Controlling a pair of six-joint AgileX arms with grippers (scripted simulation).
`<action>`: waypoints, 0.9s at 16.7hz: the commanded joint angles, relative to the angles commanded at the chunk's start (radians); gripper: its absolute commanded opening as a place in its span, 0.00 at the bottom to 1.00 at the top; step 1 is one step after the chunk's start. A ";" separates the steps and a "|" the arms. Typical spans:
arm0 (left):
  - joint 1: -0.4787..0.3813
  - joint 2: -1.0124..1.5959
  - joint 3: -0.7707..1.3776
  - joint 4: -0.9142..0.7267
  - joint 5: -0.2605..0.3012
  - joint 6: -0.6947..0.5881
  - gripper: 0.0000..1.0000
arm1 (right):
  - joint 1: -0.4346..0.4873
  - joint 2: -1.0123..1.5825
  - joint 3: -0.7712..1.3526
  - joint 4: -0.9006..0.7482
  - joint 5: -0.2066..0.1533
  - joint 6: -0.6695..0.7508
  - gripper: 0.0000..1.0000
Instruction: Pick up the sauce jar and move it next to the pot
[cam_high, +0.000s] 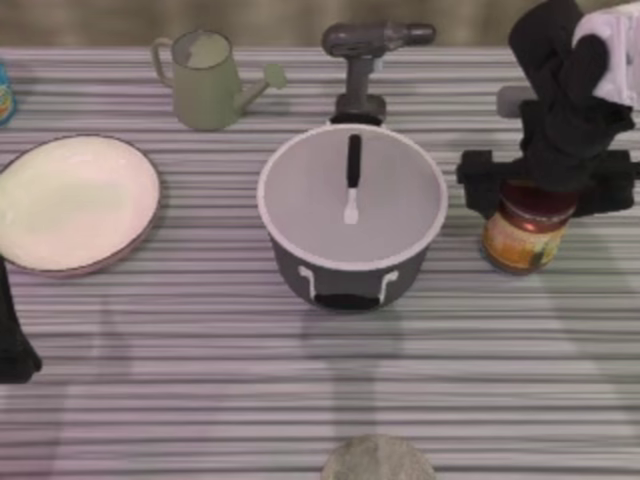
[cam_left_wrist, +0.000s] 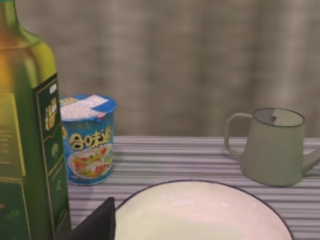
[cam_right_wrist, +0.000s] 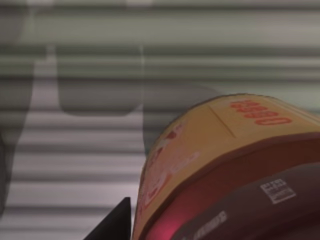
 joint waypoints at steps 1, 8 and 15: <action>0.000 0.000 0.000 0.000 0.000 0.000 1.00 | 0.000 0.000 0.000 0.000 0.000 0.000 0.00; 0.000 0.000 0.000 0.000 0.000 0.000 1.00 | 0.000 0.000 0.000 0.000 0.000 0.000 0.38; 0.000 0.000 0.000 0.000 0.000 0.000 1.00 | 0.000 0.000 0.000 0.000 0.000 0.000 0.90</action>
